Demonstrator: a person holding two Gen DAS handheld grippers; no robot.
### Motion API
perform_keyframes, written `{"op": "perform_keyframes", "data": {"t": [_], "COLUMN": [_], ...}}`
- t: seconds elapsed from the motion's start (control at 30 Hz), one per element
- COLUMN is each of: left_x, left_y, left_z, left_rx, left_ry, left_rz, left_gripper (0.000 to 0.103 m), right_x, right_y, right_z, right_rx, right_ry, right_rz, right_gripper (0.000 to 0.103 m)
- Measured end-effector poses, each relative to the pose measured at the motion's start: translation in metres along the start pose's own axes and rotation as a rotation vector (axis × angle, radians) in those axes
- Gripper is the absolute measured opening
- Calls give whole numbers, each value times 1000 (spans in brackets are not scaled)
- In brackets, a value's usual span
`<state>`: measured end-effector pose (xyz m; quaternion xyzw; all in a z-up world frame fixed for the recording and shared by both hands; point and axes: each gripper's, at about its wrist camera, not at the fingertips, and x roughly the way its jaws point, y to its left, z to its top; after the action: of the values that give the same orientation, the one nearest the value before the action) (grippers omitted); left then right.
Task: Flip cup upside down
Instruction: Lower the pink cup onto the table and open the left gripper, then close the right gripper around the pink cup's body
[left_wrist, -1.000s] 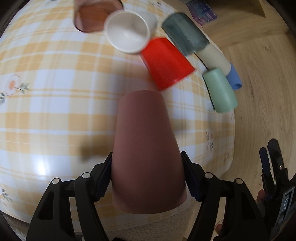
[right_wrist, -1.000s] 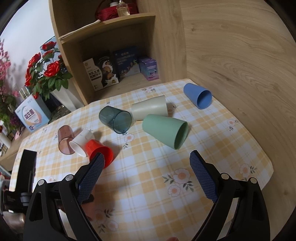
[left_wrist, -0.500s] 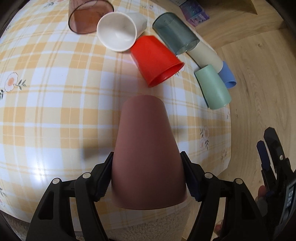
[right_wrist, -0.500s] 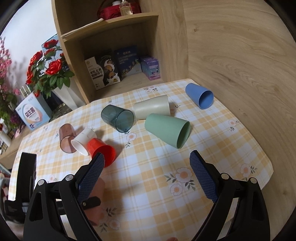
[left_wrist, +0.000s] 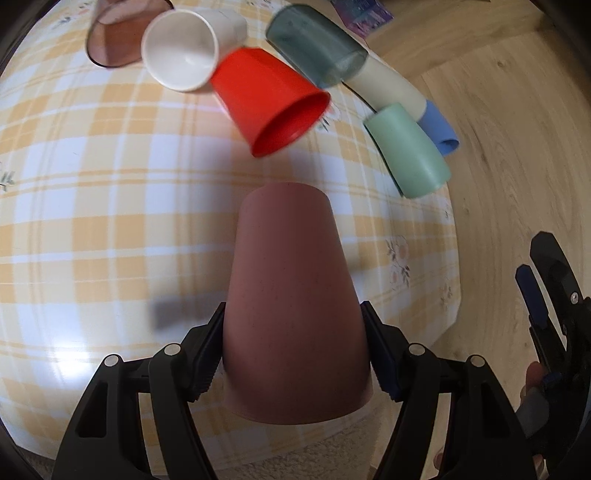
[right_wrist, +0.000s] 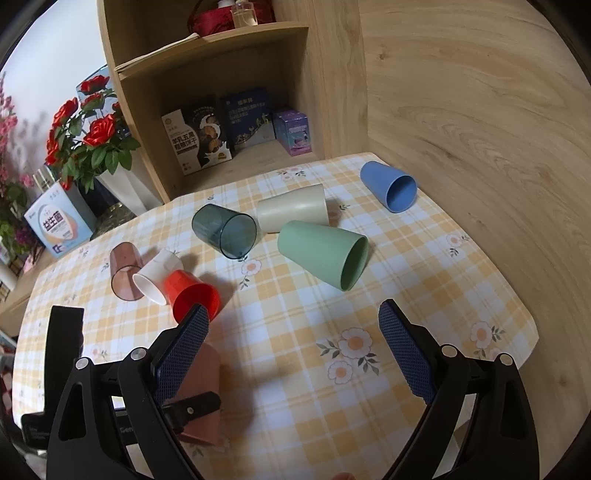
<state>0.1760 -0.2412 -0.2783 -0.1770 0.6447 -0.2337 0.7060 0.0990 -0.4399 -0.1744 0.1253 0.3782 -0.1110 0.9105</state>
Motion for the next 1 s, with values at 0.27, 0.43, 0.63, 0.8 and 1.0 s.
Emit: {"op": "perform_keyframes", "data": {"t": [0.27, 0.43, 0.63, 0.8, 1.0], "left_x": [-32, -80, -154, -205, -233], "left_y": [10, 12, 23, 50, 86], "left_z": [6, 12, 6, -9, -18], "left_rx": [-11, 54, 188, 250, 230], "left_ry": [-65, -205, -466, -619, -665], "left_rz": [-49, -33, 113, 255, 343], "left_gripper": [70, 75, 91, 97, 97], "right_x": [-6, -5, 3, 14, 35], "right_y": [-4, 1, 5, 15, 35], "right_z": [4, 4, 5, 8, 14], "right_rx": [13, 4, 6, -14, 3], "right_ry": [-8, 18, 97, 173, 299], "right_rz": [-15, 13, 69, 122, 220], "right_gripper": [90, 90, 90, 90, 90]}}
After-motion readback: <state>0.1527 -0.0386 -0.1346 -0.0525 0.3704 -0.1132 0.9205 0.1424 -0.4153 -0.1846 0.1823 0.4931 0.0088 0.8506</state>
